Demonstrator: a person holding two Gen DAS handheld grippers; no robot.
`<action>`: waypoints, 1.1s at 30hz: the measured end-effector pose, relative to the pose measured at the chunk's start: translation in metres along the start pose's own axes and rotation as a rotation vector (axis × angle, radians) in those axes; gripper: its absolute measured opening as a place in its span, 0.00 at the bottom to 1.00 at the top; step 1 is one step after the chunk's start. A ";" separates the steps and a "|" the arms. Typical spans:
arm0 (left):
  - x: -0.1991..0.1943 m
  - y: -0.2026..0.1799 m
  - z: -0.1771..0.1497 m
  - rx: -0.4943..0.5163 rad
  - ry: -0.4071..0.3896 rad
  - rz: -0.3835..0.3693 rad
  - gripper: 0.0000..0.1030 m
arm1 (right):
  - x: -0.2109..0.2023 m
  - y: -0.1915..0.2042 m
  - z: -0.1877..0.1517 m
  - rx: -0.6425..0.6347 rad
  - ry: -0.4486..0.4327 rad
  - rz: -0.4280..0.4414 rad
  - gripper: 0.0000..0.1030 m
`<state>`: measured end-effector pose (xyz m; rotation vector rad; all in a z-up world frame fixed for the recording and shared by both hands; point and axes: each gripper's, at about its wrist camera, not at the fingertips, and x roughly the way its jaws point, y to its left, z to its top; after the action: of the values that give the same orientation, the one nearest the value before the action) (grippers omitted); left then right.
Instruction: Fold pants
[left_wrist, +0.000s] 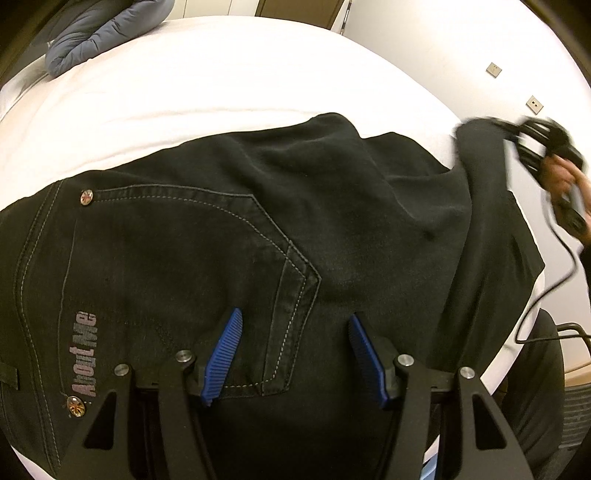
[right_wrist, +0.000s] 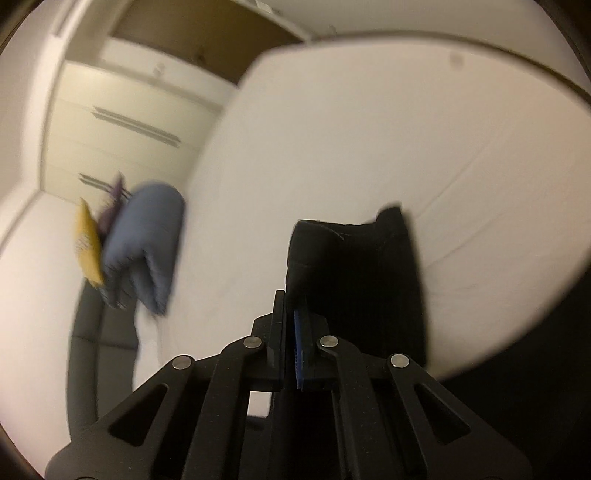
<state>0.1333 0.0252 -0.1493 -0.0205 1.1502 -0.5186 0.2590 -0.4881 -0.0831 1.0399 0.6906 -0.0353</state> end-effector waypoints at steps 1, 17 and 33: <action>0.000 0.000 0.000 0.003 0.003 0.000 0.60 | -0.020 -0.001 -0.002 0.006 -0.034 0.016 0.02; 0.002 -0.006 0.018 0.012 0.051 0.025 0.60 | -0.161 -0.171 -0.110 0.372 -0.220 -0.083 0.02; -0.004 -0.021 0.022 0.025 0.044 0.049 0.67 | -0.179 -0.193 -0.133 0.362 -0.225 -0.111 0.01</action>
<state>0.1438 0.0030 -0.1306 0.0410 1.1842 -0.4916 -0.0162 -0.5351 -0.1791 1.3192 0.5453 -0.3802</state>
